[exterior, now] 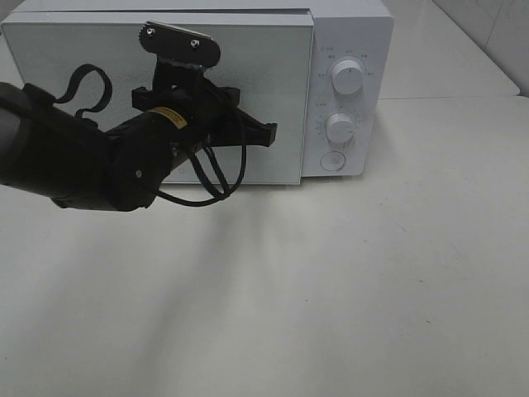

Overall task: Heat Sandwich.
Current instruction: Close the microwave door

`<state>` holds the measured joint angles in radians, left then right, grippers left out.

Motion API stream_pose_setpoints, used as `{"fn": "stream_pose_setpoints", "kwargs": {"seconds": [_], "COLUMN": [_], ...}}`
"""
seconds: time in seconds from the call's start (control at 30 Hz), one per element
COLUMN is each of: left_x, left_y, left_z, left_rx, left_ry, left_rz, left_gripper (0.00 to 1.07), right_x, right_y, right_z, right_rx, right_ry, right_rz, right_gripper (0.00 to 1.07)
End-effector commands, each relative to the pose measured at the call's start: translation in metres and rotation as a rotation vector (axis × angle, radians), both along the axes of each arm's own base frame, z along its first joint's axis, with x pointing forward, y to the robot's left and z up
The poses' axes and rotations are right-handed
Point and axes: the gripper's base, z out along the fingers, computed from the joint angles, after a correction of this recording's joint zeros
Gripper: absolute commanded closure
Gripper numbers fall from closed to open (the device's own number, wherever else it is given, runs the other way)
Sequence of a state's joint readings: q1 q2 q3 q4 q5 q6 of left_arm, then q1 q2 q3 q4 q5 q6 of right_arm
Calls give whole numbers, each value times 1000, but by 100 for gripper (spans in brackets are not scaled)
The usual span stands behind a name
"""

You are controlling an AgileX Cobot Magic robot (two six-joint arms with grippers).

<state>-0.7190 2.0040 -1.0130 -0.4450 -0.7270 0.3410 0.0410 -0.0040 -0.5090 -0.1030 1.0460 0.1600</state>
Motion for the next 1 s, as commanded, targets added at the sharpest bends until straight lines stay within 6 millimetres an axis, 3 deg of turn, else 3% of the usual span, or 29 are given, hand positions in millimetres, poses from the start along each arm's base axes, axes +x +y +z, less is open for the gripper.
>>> {"fn": "stream_pose_setpoints", "kwargs": {"seconds": [0.03,0.17,0.4,0.67,0.87,1.0], "left_x": [20,29,24,-7,-22,-43], "left_y": [8,13,9,-7,-4,5], "left_z": [9,8,8,26,34,40], "left_rx": [-43,-48,-33,26,71,109], "left_ry": [-16,19,66,299,404,517], "left_rz": [78,90,58,-107,-171,-223], "left_gripper": [107,107,107,107,107,107], "right_x": [-4,-4,-4,-4,-4,-4], "right_y": [0,0,0,0,0,0], "right_z": [-1,-1,-1,-1,-1,-1], "right_rx": [-4,-4,-4,-4,-2,-2], "right_ry": [-28,-28,-28,-28,-28,-28], "right_rz": [-1,-1,-1,-1,-2,-2], "right_gripper": [33,33,33,33,33,33]}}
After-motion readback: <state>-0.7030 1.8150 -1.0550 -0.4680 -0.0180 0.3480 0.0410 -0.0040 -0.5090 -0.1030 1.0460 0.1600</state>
